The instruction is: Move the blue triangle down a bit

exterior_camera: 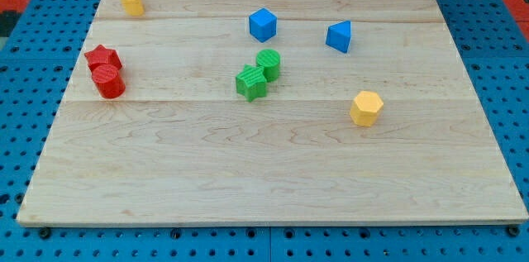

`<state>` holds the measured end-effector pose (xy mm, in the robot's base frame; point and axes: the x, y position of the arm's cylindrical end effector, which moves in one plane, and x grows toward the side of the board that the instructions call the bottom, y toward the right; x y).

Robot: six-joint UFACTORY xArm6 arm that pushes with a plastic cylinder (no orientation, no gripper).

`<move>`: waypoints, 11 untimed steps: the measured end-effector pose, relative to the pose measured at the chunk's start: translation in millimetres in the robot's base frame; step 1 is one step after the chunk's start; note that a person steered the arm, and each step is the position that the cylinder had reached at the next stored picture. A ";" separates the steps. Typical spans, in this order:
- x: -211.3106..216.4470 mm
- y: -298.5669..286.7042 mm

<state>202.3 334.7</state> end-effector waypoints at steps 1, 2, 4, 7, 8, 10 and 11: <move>0.0 0.0; 1.9 0.9; 27.2 10.0; 53.1 -206.2; 104.3 -251.7; 144.2 -234.4; 114.1 -236.8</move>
